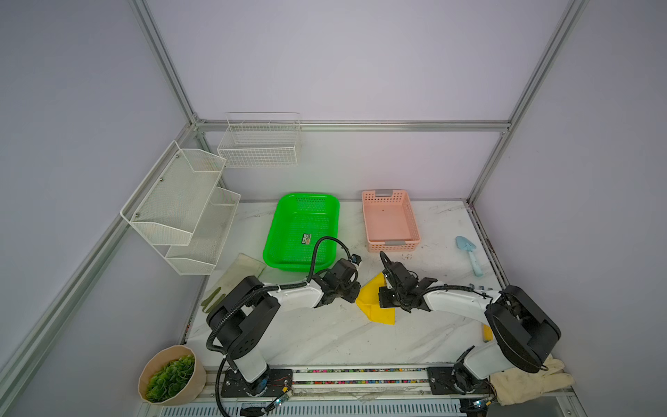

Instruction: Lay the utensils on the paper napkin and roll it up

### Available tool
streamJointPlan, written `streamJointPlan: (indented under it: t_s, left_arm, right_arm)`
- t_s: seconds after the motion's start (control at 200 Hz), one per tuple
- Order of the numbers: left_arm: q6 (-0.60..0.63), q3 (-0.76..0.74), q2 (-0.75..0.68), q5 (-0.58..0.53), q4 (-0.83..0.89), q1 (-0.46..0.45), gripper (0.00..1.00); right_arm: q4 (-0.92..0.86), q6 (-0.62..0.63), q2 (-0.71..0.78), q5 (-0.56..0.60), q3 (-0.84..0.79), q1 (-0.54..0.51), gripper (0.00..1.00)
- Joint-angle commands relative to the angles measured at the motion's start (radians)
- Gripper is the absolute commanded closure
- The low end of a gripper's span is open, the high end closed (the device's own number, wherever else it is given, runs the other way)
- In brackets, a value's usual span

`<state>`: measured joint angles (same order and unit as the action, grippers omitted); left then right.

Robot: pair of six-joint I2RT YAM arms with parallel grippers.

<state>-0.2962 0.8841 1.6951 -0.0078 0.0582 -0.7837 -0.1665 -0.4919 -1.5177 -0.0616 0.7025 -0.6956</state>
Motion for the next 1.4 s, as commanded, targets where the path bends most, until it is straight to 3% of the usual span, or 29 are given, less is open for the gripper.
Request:
streamJointPlan:
  t_s: [0.0,0.18,0.665,1.02,1.395]
  left_arm:
    - [-0.018,0.072,0.011,0.051,-0.050,0.000,0.66]
    - [-0.061,0.033,0.003,0.075,-0.079,-0.013,0.66]
    - [-0.130,-0.064,0.005,0.015,-0.100,-0.090,0.67]
    - [-0.158,-0.062,0.047,-0.030,-0.088,-0.141,0.68]
    - [-0.186,-0.064,0.072,-0.050,-0.085,-0.156,0.68]
  right_arm:
    - [-0.050,-0.026,-0.016,0.052,-0.008,0.007,0.92]
    - [-0.067,-0.037,-0.028,0.084,-0.001,0.014,0.92]
    - [-0.105,-0.009,-0.059,0.126,0.051,0.024,0.92]
    - [-0.109,-0.005,-0.052,0.101,0.081,0.024,0.92]
    - [-0.123,-0.040,0.075,0.083,0.107,0.024,0.90]
